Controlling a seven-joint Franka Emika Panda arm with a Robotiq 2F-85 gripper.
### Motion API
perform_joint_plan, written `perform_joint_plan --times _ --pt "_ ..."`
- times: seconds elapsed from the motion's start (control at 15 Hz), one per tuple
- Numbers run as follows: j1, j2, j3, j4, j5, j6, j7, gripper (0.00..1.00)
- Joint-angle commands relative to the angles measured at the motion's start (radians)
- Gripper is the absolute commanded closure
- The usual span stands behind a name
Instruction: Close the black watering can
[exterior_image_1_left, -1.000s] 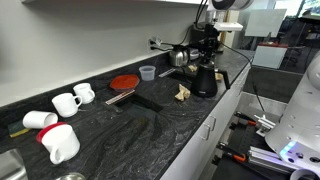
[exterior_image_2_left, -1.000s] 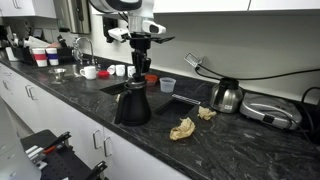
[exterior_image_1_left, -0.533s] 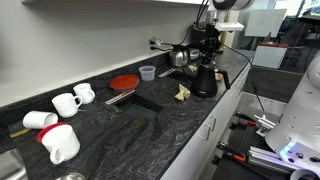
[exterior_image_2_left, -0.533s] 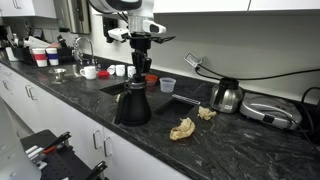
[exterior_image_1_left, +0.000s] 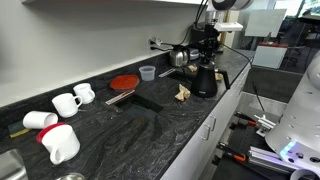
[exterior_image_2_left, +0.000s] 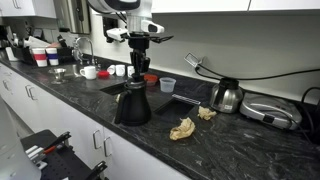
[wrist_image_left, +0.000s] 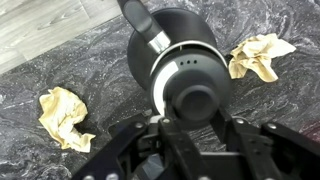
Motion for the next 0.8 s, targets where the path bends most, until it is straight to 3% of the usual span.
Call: perform_joint_plan --times 0.0,0.73 --pt "-0.002 -0.014 0.006 -0.009 -0.011 -0.015 -0.020 0.85" --pt "0.001 -0.006 0.003 -0.019 -0.006 -0.047 -0.033 0.85"
